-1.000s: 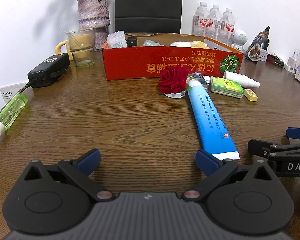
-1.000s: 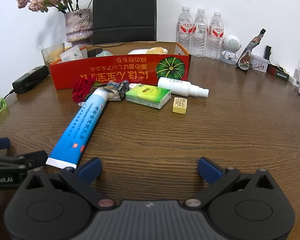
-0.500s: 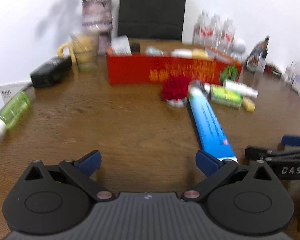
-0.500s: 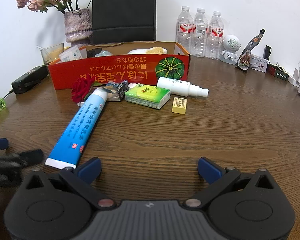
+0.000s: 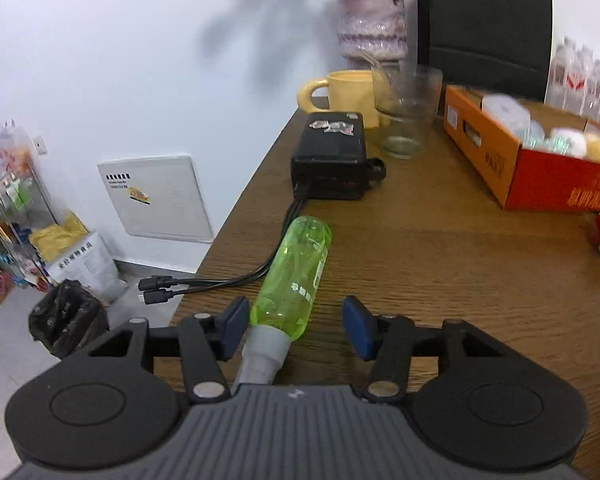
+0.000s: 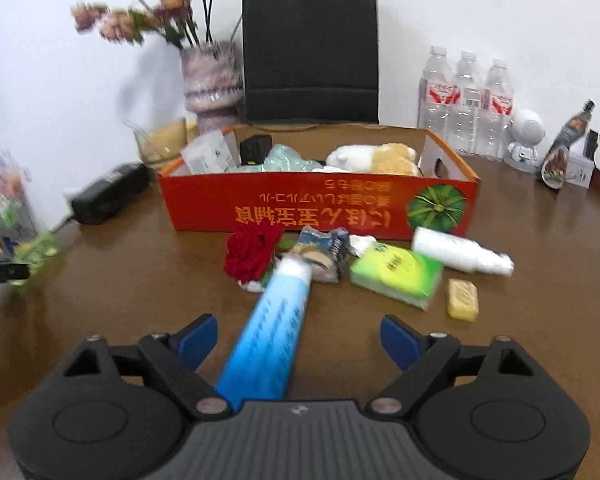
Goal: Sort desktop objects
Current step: 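Grasp the green bottle with the left tool while the right tool grasps the blue ointment tube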
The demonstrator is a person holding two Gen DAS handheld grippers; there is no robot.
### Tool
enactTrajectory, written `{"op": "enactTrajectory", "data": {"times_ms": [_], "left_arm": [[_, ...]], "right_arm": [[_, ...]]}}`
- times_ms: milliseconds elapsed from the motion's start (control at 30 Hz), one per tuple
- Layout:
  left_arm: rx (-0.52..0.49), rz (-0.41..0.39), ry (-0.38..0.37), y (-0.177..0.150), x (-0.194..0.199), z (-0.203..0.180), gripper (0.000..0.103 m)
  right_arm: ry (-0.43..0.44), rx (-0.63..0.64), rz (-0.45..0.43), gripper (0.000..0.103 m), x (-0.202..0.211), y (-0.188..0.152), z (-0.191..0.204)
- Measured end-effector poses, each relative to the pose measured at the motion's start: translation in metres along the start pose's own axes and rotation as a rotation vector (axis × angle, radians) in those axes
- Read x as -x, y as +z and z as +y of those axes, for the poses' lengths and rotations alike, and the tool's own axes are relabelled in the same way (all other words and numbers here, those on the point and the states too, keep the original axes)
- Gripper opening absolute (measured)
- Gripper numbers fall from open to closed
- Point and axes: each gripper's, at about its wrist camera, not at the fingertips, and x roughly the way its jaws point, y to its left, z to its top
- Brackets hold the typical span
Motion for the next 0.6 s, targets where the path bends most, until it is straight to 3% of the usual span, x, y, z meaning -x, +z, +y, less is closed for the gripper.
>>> {"op": "enactTrajectory", "data": {"times_ms": [67, 100, 133, 267, 367, 533, 600], "left_arm": [[-0.003, -0.002, -0.013, -0.002, 0.000, -0.003, 0.035], [-0.002, -0.005, -0.022, -0.003, 0.000, -0.003, 0.032], [0.005, -0.007, -0.034, -0.004, 0.002, -0.004, 0.032], [0.032, -0.029, -0.072, -0.019, 0.017, -0.019, 0.031], [0.012, -0.038, -0.149, -0.037, 0.043, -0.049, 0.031], [-0.028, -0.036, -0.273, -0.056, 0.073, -0.114, 0.033], [-0.049, -0.033, -0.326, -0.055, 0.074, -0.137, 0.059]], "right_arm": [[-0.016, -0.009, 0.040, 0.061, -0.017, 0.006, 0.005], [0.000, -0.022, 0.057, 0.045, -0.023, 0.007, 0.005], [0.012, -0.023, 0.059, 0.038, -0.024, 0.006, 0.005], [0.013, 0.023, 0.044, 0.033, -0.016, -0.006, 0.006], [-0.006, 0.063, 0.022, 0.033, -0.002, -0.020, 0.004], [0.022, 0.028, 0.020, 0.034, 0.023, -0.037, -0.019], [0.025, 0.001, 0.026, 0.044, 0.028, -0.039, -0.029]]}}
